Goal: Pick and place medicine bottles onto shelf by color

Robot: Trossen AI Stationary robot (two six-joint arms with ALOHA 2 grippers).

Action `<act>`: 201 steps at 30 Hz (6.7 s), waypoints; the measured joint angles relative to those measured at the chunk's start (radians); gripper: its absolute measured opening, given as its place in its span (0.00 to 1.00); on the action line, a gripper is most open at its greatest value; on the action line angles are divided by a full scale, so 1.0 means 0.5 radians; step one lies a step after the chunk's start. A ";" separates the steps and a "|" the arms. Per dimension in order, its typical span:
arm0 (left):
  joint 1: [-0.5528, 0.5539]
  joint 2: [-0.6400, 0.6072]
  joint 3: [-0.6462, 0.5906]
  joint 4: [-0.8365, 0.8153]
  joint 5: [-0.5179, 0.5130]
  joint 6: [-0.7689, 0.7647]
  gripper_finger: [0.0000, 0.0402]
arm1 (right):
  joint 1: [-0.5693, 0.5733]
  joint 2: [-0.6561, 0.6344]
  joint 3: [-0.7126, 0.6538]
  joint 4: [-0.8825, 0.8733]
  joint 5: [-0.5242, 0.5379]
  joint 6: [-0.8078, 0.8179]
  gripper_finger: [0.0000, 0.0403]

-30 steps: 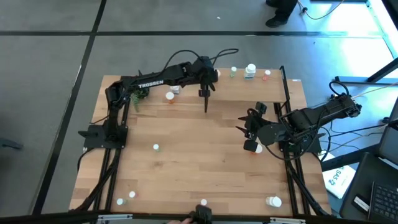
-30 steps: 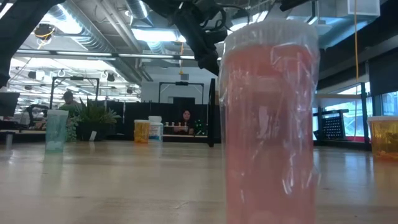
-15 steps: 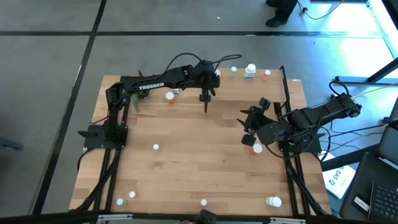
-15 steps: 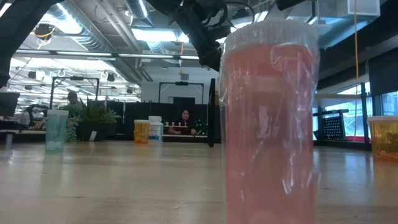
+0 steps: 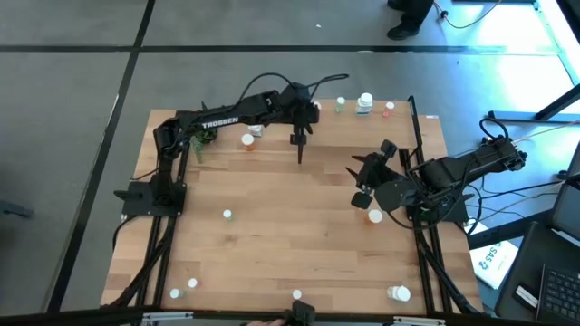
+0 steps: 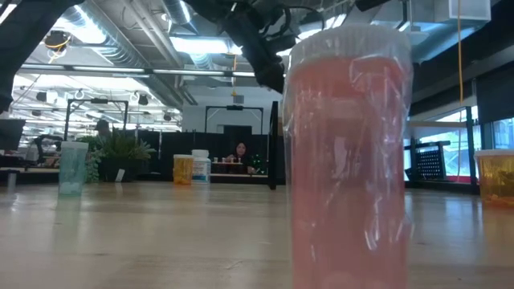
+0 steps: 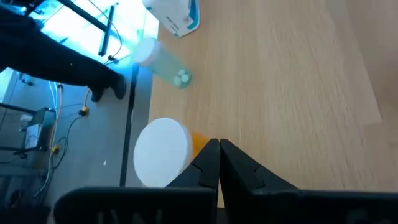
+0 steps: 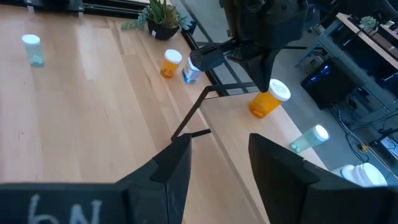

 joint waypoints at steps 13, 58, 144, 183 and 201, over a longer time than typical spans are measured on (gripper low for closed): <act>-0.004 0.100 0.002 0.017 -0.039 0.011 0.00 | 0.000 0.000 0.000 0.001 -0.004 0.005 0.40; -0.004 0.000 0.005 0.065 -0.215 0.067 0.00 | 0.000 0.000 0.000 -0.014 -0.022 0.045 0.40; -2.129 -0.486 0.000 -1.956 -0.923 -3.075 0.00 | 0.284 0.372 0.323 -0.737 -1.918 0.153 0.30; -2.237 -0.485 0.000 -1.580 -0.912 -2.865 0.00 | 0.287 0.372 0.322 -1.037 -1.902 -0.010 0.67; -2.229 -0.525 -0.356 -0.661 -0.617 -2.212 0.00 | 0.287 0.372 0.322 -1.011 -1.902 0.007 0.67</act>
